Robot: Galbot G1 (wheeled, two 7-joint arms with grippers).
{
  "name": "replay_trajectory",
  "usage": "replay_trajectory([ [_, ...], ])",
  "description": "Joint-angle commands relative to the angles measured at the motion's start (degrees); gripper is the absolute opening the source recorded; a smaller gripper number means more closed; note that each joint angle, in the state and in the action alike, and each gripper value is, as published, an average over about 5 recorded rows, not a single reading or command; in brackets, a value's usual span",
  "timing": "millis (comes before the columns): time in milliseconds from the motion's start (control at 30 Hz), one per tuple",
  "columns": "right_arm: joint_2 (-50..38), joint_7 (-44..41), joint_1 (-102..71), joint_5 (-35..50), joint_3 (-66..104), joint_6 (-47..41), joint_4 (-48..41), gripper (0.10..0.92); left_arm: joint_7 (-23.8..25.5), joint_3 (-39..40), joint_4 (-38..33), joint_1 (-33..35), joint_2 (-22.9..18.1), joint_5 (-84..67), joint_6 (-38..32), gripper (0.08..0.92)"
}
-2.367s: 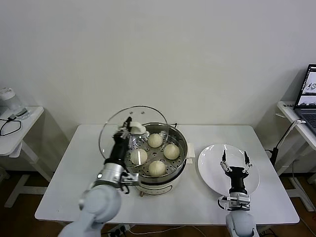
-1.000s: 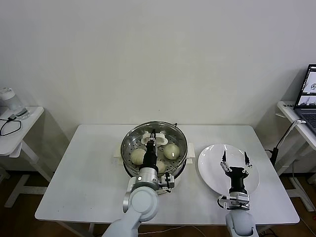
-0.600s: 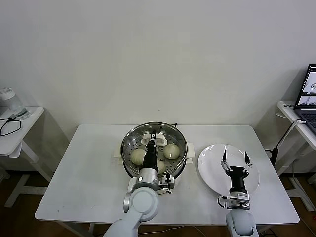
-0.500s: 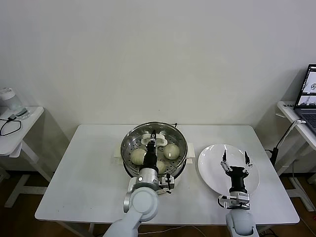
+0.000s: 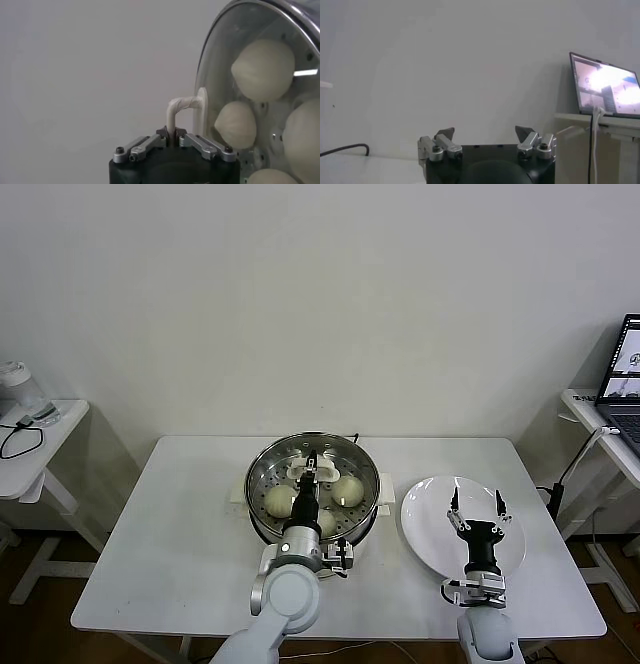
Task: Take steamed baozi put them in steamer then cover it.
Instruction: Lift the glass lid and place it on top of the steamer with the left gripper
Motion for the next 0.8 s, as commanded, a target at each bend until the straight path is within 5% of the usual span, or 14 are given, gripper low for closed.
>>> replay_trajectory([
  [33, 0.0, 0.0, 0.1, 0.0, 0.0, 0.0, 0.0, 0.823, 0.7, -0.1, 0.2, 0.0, -0.1, 0.2, -0.4, 0.193],
  [300, 0.1, 0.0, 0.1, 0.0, 0.0, 0.0, -0.1, 0.823, 0.6, -0.4, -0.8, 0.3, 0.0, 0.1, -0.9, 0.206],
  [800, 0.4, 0.0, 0.7, -0.3, -0.3, -0.1, -0.1, 0.823, 2.1, -0.6, -16.1, 4.5, 6.7, -8.9, -0.2, 0.614],
])
